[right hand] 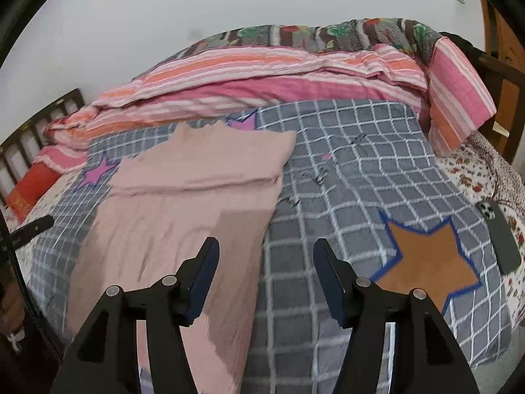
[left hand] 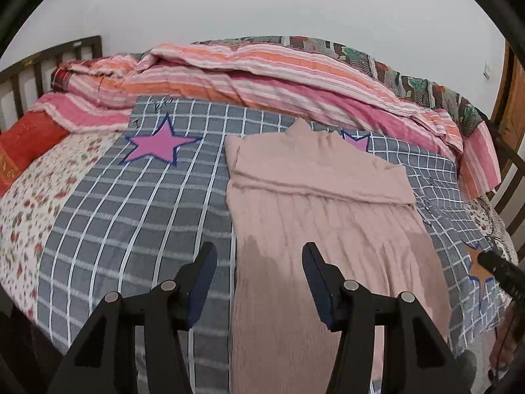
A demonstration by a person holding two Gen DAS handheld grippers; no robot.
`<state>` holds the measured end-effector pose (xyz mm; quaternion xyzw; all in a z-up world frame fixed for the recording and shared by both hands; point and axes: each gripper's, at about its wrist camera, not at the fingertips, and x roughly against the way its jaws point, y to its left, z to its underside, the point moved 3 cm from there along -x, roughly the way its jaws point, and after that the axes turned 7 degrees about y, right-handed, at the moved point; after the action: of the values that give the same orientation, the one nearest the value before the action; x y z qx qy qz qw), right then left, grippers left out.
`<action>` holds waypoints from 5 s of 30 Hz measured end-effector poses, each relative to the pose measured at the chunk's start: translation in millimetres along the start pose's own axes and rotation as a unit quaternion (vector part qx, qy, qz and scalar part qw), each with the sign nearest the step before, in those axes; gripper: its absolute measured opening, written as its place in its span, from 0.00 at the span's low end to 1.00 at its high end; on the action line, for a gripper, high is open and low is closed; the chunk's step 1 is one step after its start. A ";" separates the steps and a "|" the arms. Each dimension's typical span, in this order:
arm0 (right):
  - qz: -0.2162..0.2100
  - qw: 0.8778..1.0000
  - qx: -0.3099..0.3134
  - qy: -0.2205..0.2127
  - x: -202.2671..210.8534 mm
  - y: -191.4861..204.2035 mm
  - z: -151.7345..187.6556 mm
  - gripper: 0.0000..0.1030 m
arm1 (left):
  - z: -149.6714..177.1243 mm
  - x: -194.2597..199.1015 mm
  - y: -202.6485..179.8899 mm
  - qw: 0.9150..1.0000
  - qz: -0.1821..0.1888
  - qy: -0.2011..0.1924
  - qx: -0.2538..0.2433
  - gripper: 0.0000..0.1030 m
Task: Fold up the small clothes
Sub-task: 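Move both open tools toward the sweater hem, then grasp the sweater hem with the right tool while the left tool grasps the hem too, then lift the hem with both tools and fold it toward the collar, then lay the folded hem onto the sweater and open both tools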
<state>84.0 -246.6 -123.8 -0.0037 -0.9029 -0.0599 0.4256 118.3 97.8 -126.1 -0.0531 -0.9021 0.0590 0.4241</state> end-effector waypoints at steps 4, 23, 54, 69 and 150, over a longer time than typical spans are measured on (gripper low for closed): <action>0.005 1.000 0.020 0.000 8.2 8.3 32.4 0.49 | 24.6 9.2 12.6 1.000 -0.006 0.002 0.016 0.64; -0.033 0.998 0.030 0.050 -38.1 28.5 99.3 0.41 | 94.9 -31.6 26.4 0.998 0.006 0.063 0.019 0.58; -0.064 0.995 -0.035 0.065 -46.6 3.9 110.7 0.16 | 104.7 -50.5 45.7 0.991 0.098 0.080 0.051 0.12; -0.077 0.995 0.007 0.057 -40.4 26.0 118.1 0.05 | 107.3 -31.6 43.0 0.985 0.140 0.070 0.076 0.06; -0.113 0.990 -0.080 0.021 -222.6 2.5 -201.0 0.18 | -197.0 -227.9 12.3 0.986 0.078 0.062 0.134 0.16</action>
<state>380.5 -256.7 -168.0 0.0660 -0.8809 -0.1797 0.4329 415.5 88.8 -176.1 -0.0701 -0.8509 0.2088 0.4770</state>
